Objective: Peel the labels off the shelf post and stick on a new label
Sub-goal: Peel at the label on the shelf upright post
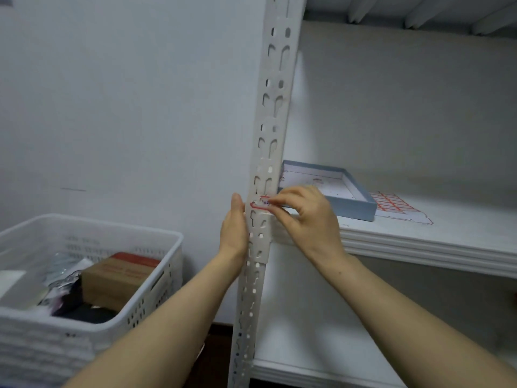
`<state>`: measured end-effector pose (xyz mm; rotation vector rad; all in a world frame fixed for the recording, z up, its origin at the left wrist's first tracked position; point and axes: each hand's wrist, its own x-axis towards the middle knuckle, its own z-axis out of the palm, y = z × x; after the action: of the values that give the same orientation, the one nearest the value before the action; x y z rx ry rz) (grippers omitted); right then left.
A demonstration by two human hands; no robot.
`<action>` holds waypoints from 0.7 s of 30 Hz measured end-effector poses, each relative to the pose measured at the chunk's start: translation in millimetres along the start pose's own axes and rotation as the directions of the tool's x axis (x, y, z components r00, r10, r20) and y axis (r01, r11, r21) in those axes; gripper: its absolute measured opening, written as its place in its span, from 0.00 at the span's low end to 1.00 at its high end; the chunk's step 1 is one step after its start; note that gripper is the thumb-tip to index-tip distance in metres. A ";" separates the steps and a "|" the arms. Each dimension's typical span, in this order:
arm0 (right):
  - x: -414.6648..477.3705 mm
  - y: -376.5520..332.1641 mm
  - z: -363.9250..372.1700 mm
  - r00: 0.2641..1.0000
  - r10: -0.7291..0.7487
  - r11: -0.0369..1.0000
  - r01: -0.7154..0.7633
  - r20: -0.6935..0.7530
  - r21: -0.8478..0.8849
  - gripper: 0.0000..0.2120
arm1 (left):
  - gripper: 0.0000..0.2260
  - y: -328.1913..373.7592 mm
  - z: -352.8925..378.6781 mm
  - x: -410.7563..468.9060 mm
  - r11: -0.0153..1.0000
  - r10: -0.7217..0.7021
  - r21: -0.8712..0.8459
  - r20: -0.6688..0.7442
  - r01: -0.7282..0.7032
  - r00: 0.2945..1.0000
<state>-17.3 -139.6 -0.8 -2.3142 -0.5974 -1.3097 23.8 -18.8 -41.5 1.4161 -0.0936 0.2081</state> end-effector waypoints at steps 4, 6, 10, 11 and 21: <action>8.2 8.1 11.3 0.967 -0.220 0.954 0.186 -0.129 -0.236 0.04 | 0.34 -6.1 1.1 7.5 0.965 0.081 0.244 0.071 -0.096 0.994; 12.8 10.1 14.6 0.943 -0.301 0.914 0.242 -0.143 -0.327 0.03 | 0.36 -8.1 -0.8 12.0 0.961 0.070 0.259 0.098 -0.093 0.993; 21.2 10.5 16.4 0.885 -0.449 0.802 0.338 -0.123 -0.492 0.02 | 0.42 -11.6 1.0 12.0 0.973 0.090 0.201 0.125 -0.113 0.988; 23.9 11.1 17.1 0.867 -0.486 0.769 0.362 -0.113 -0.526 0.03 | 0.41 -12.3 1.6 11.5 0.975 0.097 0.190 0.113 -0.118 0.989; 38.7 10.9 17.7 0.653 -0.748 0.432 0.612 0.115 -0.663 0.10 | 0.44 -16.8 1.0 9.8 0.985 0.073 0.151 0.088 -0.086 0.993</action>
<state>19.0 -132.6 23.0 -2.4686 -1.2901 -2.4610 36.9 -21.3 -55.8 1.5776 -0.2061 0.2269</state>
